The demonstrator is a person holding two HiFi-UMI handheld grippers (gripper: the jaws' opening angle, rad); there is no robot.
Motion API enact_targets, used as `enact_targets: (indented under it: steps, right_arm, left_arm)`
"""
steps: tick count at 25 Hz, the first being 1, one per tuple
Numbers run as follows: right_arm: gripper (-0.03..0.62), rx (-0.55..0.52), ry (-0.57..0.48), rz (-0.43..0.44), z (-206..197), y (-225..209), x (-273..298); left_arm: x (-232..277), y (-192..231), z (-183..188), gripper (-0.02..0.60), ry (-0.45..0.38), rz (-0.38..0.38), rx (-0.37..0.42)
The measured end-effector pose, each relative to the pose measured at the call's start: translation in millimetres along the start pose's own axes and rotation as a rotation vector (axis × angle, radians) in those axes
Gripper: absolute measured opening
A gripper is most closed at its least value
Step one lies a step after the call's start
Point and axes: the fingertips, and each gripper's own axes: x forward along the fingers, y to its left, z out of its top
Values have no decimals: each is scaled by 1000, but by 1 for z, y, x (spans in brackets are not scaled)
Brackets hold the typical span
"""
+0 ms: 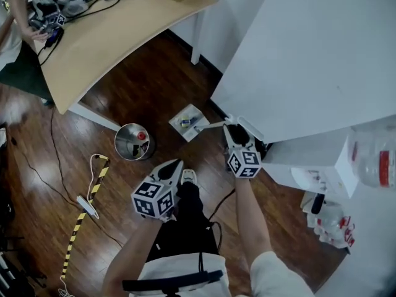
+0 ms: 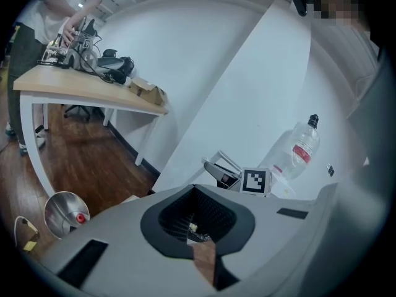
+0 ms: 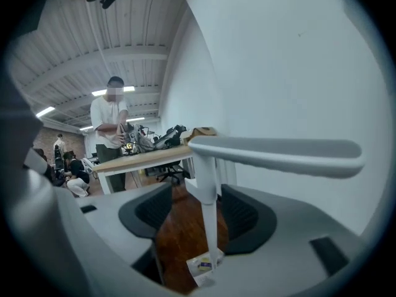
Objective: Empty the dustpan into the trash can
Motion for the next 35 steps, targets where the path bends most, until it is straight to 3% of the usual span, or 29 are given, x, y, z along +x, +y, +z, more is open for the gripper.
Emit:
enact_targets:
  steps: [8,10,14,18,26,30,35]
  right_arm:
    - [275,-61,-90,52,4,2,36]
    - [226,-69,-118,55,10,4,38]
    - [187,-70,-130,54,17,2,45]
    - [183,-94,-95,62,19,3,54]
    - [184,-34,-58,48,33,-15,81]
    - [183,-22,22,79,25,-11,74]
    - [186,-18,25,73,32,-11,69]
  left_arm:
    - [18,22,-40,-12,40,17,-22]
    - [17,27,-45,-13,47,28,-24]
    - [14,34,-48,-12,59,46,-32]
    - [11,37,-42,-12,49,59,-50]
    - [1,53,-26,-13,9,98,-133]
    - [-5,55,-16,-12,8,116,-184]
    - [-8,56,7,-12,-13,136,-200]
